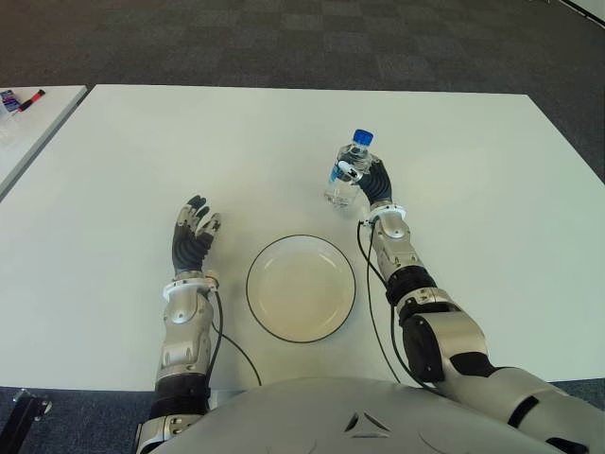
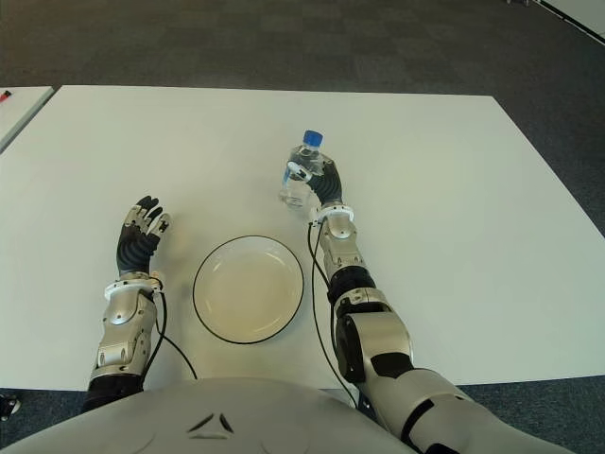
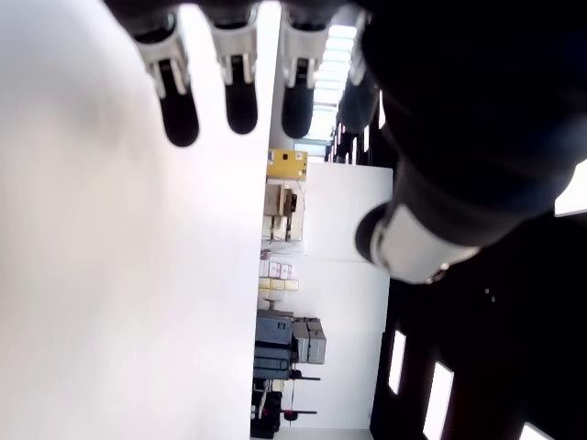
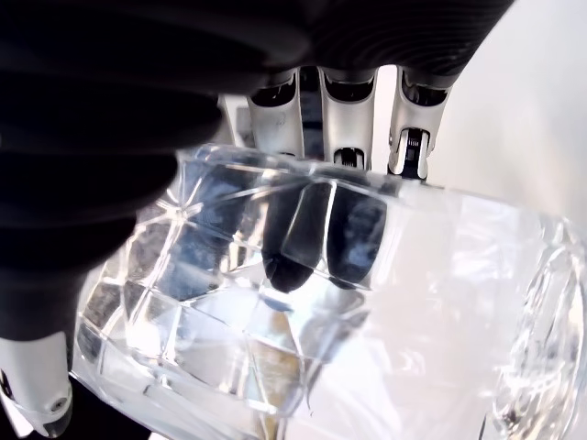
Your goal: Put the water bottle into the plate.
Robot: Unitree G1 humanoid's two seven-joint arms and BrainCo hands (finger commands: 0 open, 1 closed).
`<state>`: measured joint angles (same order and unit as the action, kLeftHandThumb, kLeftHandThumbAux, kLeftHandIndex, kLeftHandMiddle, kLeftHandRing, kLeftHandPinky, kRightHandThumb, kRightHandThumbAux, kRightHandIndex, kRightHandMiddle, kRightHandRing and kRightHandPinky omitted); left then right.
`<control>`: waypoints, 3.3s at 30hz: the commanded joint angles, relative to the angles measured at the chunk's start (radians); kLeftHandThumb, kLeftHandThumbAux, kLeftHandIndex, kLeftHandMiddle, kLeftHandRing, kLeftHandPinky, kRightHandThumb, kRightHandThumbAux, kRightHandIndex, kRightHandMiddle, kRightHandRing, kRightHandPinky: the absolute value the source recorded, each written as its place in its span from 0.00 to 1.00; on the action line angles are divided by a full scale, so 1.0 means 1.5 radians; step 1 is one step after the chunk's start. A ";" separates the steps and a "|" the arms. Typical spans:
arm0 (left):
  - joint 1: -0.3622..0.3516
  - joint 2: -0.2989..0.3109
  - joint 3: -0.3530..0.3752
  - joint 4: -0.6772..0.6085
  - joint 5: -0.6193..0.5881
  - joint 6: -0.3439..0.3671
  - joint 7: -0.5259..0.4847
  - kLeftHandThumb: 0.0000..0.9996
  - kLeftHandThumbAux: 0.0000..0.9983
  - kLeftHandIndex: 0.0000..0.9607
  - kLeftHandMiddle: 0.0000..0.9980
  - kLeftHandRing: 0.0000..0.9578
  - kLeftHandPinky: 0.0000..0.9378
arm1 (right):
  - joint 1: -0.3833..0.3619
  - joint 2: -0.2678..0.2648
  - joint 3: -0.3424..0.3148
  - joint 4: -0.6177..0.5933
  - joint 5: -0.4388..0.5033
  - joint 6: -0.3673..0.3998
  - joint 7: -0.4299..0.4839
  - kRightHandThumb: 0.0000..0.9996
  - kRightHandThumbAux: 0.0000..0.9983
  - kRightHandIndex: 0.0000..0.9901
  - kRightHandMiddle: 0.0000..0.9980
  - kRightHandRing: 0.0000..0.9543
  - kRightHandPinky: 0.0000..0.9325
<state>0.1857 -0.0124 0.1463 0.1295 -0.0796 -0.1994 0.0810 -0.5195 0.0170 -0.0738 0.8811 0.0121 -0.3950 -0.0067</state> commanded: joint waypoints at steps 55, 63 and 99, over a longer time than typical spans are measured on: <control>-0.018 -0.008 -0.009 0.043 -0.017 -0.012 -0.019 0.42 0.73 0.16 0.15 0.15 0.22 | 0.335 -0.014 0.160 -0.693 -0.021 0.211 0.090 0.86 0.67 0.41 0.54 0.93 0.93; -0.020 -0.014 -0.008 0.045 -0.023 -0.015 -0.022 0.44 0.73 0.16 0.15 0.15 0.22 | 0.350 -0.019 0.170 -0.679 -0.028 0.216 0.089 0.86 0.67 0.42 0.54 0.93 0.93; -0.019 -0.037 -0.019 0.029 0.001 -0.002 -0.004 0.40 0.77 0.18 0.16 0.16 0.23 | 0.420 -0.037 0.204 -0.726 -0.053 0.311 0.099 0.86 0.68 0.41 0.53 0.91 0.92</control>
<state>0.1669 -0.0584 0.1265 0.1762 -0.0912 -0.2201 0.0594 0.1116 -0.0412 0.2254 -0.1912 -0.0582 0.0630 0.1509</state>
